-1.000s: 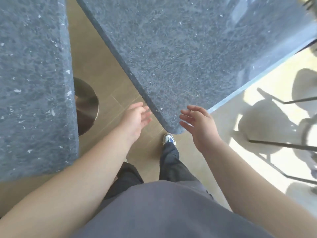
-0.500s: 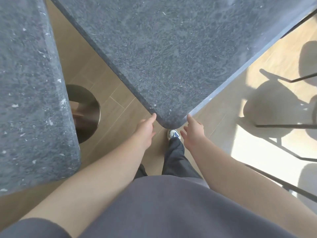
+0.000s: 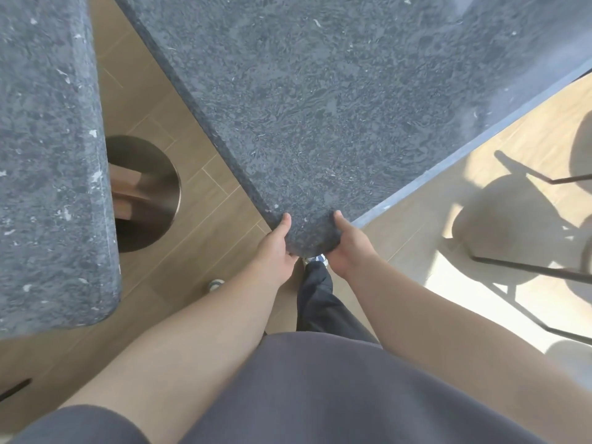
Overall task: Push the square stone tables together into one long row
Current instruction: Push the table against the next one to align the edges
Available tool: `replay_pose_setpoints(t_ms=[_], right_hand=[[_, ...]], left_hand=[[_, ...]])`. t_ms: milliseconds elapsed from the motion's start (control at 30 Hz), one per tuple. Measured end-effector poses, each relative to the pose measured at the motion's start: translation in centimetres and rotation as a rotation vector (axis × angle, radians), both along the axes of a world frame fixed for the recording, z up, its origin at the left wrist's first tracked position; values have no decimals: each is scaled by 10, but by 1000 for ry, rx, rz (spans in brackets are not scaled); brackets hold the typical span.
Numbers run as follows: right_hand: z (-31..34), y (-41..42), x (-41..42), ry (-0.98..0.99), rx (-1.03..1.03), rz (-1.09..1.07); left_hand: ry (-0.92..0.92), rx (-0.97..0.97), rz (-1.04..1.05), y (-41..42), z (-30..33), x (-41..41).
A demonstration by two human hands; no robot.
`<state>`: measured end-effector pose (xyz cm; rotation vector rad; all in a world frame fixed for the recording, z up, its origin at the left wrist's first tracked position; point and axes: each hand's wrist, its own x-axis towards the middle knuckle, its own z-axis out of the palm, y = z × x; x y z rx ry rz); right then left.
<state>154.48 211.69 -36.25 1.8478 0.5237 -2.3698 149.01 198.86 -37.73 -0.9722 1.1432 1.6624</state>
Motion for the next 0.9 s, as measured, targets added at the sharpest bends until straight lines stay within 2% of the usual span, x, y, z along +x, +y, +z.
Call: replay_pose_setpoints(t_ms=[133,600,900], right_hand=[[-6,-9,-1,-28,109,-1],[-9,-40,-17,-147,299,-31],[-24,-139,-63,-123,298,-93]], left_hand=[[10,9,-85,-5,-6,-7],[-41,134,-230,-26,-11,-26],[15,121,-367,-117,-7,-87]])
